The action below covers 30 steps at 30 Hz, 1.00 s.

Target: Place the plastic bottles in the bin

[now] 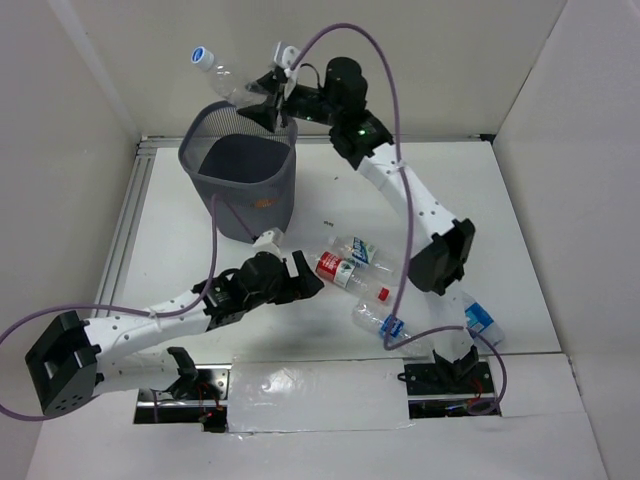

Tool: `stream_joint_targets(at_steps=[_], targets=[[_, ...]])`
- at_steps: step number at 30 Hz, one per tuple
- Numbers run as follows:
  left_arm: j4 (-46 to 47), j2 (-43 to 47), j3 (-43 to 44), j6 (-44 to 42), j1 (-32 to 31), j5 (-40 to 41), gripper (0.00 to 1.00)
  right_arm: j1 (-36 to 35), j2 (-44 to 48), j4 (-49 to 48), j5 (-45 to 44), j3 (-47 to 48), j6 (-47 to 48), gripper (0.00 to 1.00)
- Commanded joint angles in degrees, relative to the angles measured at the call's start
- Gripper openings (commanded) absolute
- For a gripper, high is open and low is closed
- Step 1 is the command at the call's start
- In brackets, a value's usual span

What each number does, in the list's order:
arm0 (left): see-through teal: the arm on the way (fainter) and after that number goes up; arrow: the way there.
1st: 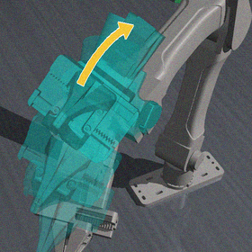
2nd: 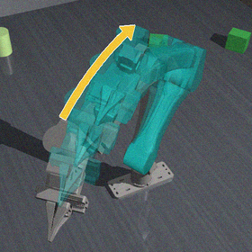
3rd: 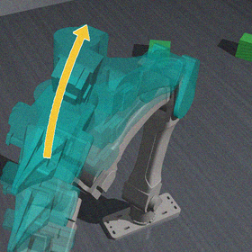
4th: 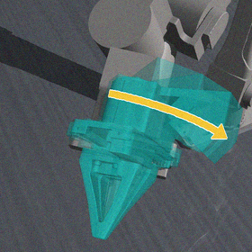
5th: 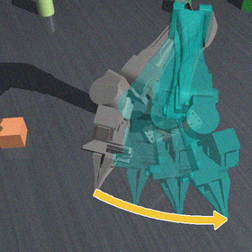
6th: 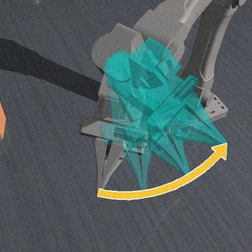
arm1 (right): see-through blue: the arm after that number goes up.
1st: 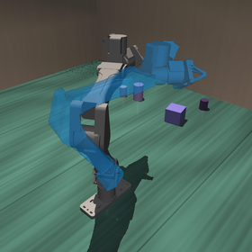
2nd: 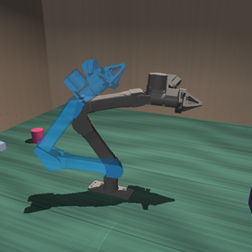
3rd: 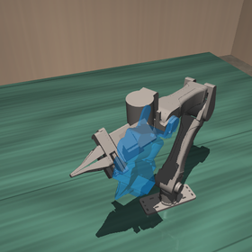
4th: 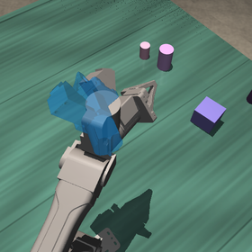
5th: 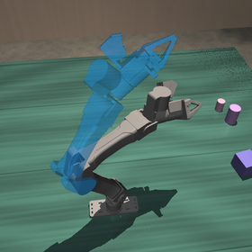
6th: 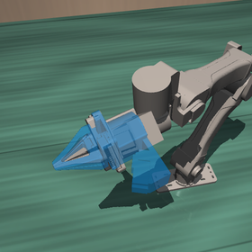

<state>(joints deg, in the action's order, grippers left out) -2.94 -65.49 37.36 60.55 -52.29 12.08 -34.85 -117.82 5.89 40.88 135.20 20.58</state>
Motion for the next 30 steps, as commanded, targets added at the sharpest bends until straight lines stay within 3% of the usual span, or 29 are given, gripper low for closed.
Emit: stream_joint_targets(at_steps=[1, 4, 5, 8, 10, 16, 20, 25, 30], targets=[[3.5, 2.8, -1.1, 2.6, -0.3, 0.6, 1.00, -0.7, -7.1, -6.3, -0.8, 4.9, -15.1, 0.52], [5.9, 3.4, -2.4, 4.3, -0.3, 0.6, 1.00, -1.3, -10.8, -10.7, -0.3, 4.9, -21.2, 0.70], [6.6, 3.4, -2.4, 5.3, -0.3, 1.2, 1.00, -1.8, -11.5, -10.7, -0.3, 5.6, -21.2, 0.81], [11.1, 2.8, -4.0, 8.3, -0.8, 1.7, 1.00, -2.5, -11.6, -9.4, -1.6, 6.2, -19.3, 1.00], [14.2, 1.7, -4.5, 9.7, -0.8, 2.2, 1.00, -2.5, -10.5, -7.8, -2.9, 6.2, -18.7, 1.00], [11.7, -7.6, 1.6, 19.0, -1.3, 4.5, 1.00, 3.5, -1.9, 3.0, -8.9, 3.7, -14.5, 1.00], [7.3, -14.9, 8.0, 29.7, -1.3, 7.3, 1.00, 13.9, 7.3, 9.2, -7.0, -7.5, -11.5, 1.00], [-4.1, -25.2, 19.8, 33.3, -1.3, 8.8, 1.00, 24.9, 22.5, 15.1, -0.5, -27.1, -6.4, 0.89], [-15.5, -33.5, 29.8, 36.2, -1.8, 8.8, 1.00, 32.8, 34.8, 16.5, 3.3, -43.9, -3.4, 0.88]])
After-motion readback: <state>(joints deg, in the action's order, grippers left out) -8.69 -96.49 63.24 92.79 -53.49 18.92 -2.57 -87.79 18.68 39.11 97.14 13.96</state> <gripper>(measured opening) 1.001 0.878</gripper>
